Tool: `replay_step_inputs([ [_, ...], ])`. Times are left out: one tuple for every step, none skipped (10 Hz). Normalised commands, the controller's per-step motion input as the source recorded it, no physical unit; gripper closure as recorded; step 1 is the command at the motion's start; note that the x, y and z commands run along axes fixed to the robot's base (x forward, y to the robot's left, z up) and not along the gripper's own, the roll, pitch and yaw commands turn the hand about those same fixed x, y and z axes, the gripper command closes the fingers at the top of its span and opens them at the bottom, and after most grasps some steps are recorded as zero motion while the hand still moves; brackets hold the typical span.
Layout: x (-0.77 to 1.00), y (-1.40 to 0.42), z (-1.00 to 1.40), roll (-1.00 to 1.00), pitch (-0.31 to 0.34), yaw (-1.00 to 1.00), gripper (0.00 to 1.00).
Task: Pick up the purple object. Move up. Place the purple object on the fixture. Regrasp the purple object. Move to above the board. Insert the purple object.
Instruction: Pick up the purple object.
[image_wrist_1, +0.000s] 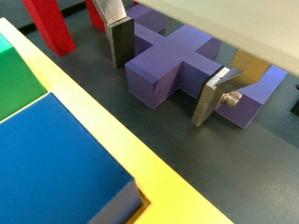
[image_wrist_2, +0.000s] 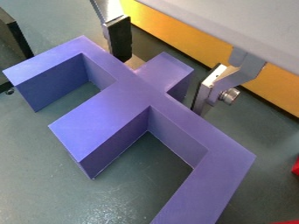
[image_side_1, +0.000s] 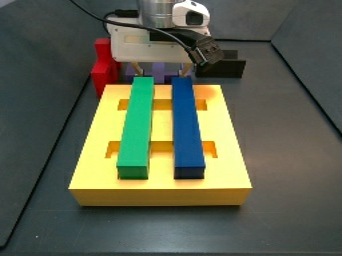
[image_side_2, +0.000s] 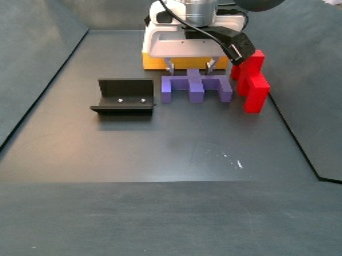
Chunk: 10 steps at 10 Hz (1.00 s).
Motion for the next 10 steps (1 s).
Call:
replay_step_inputs([
  [0.00,0.00,0.00,0.00,0.000,0.00,1.00],
  [0.00,0.00,0.00,0.00,0.000,0.00,1.00],
  [0.00,0.00,0.00,0.00,0.000,0.00,1.00],
  [0.00,0.00,0.00,0.00,0.000,0.00,1.00],
  [0.00,0.00,0.00,0.00,0.000,0.00,1.00],
  [0.00,0.00,0.00,0.00,0.000,0.00,1.00],
  [0.00,0.00,0.00,0.00,0.000,0.00,1.00],
  [0.00,0.00,0.00,0.00,0.000,0.00,1.00],
  [0.00,0.00,0.00,0.00,0.000,0.00,1.00],
  [0.00,0.00,0.00,0.00,0.000,0.00,1.00],
])
